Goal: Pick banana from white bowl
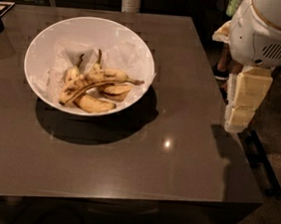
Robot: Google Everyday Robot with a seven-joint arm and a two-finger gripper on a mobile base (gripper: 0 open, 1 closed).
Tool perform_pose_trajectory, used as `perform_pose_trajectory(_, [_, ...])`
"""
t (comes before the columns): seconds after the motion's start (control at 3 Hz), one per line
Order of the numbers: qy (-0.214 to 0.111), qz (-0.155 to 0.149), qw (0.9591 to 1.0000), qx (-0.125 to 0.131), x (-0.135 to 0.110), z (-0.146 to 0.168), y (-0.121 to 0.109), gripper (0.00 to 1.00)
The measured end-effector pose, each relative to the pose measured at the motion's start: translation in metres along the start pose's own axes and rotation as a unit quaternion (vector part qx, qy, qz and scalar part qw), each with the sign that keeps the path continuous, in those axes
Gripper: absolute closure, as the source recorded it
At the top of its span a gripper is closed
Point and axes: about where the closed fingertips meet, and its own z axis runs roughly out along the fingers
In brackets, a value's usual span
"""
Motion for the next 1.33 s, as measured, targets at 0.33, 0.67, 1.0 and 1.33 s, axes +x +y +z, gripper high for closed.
perform_pose_trajectory(0.33, [0.01, -0.065, 0.9979, 0.0, -0.026, 0.001, -0.008, 0.0])
perform_pose_trajectory(0.67, [0.007, -0.065, 0.9979, 0.007, -0.028, 0.0, -0.011, 0.0])
perform_pose_trajectory(1.0, [-0.013, -0.091, 0.9955, 0.02, -0.048, 0.005, -0.03, 0.0])
perform_pose_trajectory(1.33, [-0.031, -0.156, 0.9868, 0.029, -0.086, 0.018, -0.059, 0.0])
